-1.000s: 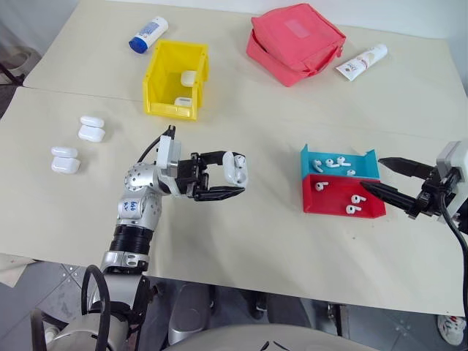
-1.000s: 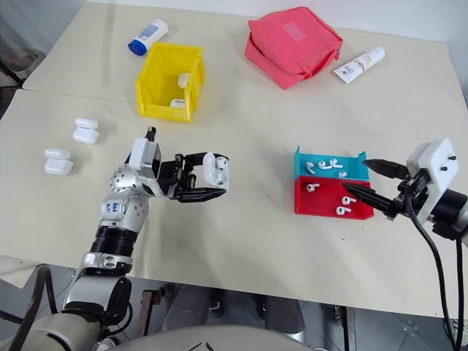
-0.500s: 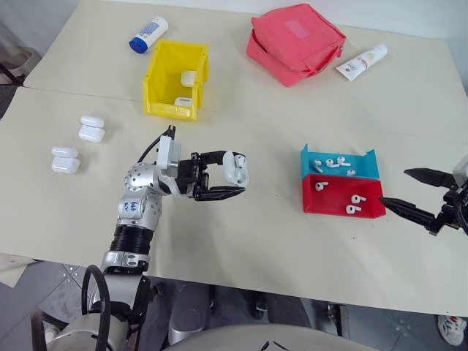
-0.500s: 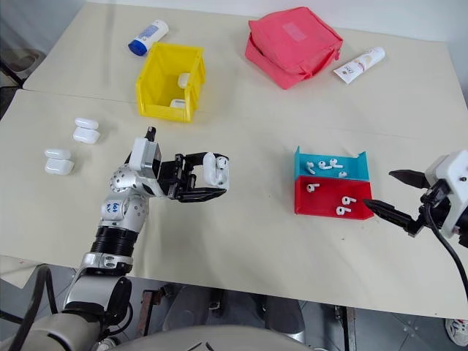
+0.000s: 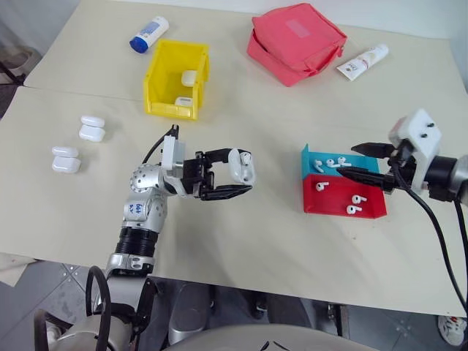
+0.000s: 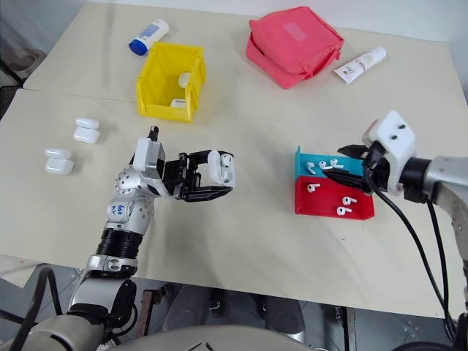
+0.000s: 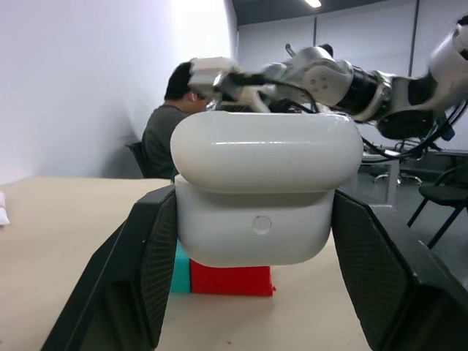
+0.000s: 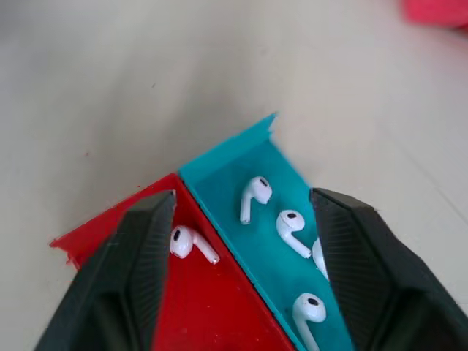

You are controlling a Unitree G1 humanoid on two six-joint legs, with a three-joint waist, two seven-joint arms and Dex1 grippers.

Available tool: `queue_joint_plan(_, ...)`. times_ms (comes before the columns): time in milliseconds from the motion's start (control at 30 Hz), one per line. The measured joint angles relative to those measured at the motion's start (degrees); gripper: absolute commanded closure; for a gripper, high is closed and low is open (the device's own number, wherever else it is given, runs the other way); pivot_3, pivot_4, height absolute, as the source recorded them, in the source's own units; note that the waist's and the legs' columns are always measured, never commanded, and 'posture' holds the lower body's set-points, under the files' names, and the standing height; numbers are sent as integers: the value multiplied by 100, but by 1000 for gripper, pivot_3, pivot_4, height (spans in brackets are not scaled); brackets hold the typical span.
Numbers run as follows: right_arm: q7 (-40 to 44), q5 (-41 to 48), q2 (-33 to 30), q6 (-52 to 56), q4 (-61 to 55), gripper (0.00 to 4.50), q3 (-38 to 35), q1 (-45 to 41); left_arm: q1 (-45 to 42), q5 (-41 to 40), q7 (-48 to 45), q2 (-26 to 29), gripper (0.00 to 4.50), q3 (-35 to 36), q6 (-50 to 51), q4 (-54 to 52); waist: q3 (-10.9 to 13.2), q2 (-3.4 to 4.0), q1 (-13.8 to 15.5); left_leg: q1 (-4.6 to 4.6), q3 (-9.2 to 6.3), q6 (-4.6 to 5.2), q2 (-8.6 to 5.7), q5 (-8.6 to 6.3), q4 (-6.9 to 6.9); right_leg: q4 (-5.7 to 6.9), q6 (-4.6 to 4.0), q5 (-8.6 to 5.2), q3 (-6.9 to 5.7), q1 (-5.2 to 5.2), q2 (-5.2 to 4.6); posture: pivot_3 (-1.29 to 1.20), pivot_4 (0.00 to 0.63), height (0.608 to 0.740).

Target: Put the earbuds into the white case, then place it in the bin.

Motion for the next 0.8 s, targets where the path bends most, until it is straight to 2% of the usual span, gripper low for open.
queue_joint_plan(67, 24, -99, -28, 183, 123, 1612, 324, -393, 71, 0, 48, -5, 1689, -4, -1, -74, 0, 0, 1, -2, -2, 0, 0, 0, 1, -1, 0, 0, -1, 0, -1, 0, 150, 740)
queue_joint_plan(133, 68, -229, -23, 311, 278, 2178, 682, -797, 98, 4, 107, -18, 1689, -14, -3, -99, 0, 0, 2, -4, -2, 0, 0, 0, 2, -1, 0, 0, -2, -1, -2, 0, 150, 740)
queue_joint_plan(567, 376, -1131, 283, 1624, 1280, 2178, 2747, -2659, 251, 10, 299, -66, 1689, -18, -59, -246, 0, 1, -37, -22, -6, 0, 0, 0, 8, 3, 0, 0, -8, -17, -4, 0, 150, 740)
queue_joint_plan(800, 405, -1416, 674, 1864, 1820, 2178, 3115, -3007, 304, 14, 385, -97, 1689, -34, -111, -309, -1, 1, -84, -37, -9, 0, -3, 0, 10, 5, 0, 0, -13, -29, -6, 0, 150, 740)
